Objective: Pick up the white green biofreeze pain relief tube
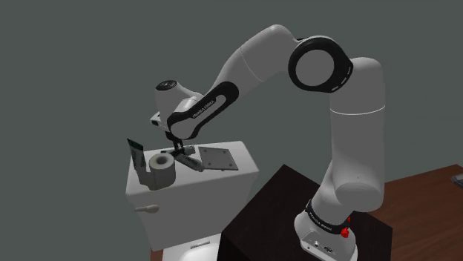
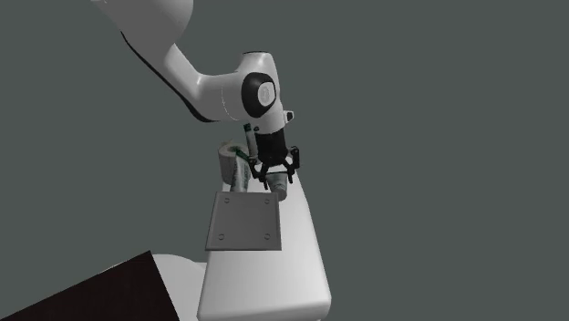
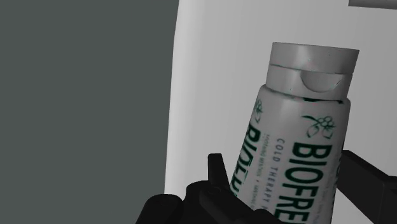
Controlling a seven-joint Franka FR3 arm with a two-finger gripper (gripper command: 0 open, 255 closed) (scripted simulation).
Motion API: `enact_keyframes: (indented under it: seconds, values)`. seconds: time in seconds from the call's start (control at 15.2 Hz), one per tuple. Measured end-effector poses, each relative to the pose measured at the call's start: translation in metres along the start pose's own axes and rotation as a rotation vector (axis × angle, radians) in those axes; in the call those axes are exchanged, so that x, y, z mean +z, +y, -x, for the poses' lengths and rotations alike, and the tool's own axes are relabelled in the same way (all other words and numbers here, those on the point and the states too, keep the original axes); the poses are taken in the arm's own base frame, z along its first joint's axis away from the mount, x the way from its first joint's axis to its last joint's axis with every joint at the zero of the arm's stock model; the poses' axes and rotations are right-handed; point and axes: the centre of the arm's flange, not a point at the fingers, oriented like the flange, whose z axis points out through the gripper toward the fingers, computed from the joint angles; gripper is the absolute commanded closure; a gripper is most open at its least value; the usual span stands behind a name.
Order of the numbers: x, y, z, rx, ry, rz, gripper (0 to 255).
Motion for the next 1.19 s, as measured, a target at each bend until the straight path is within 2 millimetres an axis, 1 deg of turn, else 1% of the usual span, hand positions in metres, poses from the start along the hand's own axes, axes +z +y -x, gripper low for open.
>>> enact_keyframes:
  seconds: [0.2, 0.4, 1.19]
  values:
    - [0.0, 0.0, 0.0, 0.0, 0.0, 0.0, 255]
    - [-0.01, 0.001, 0.001, -0.001, -0.001, -0.001, 255]
    - [-0.071, 0.01, 0.006, -0.001, -0.001, -0.001, 255]
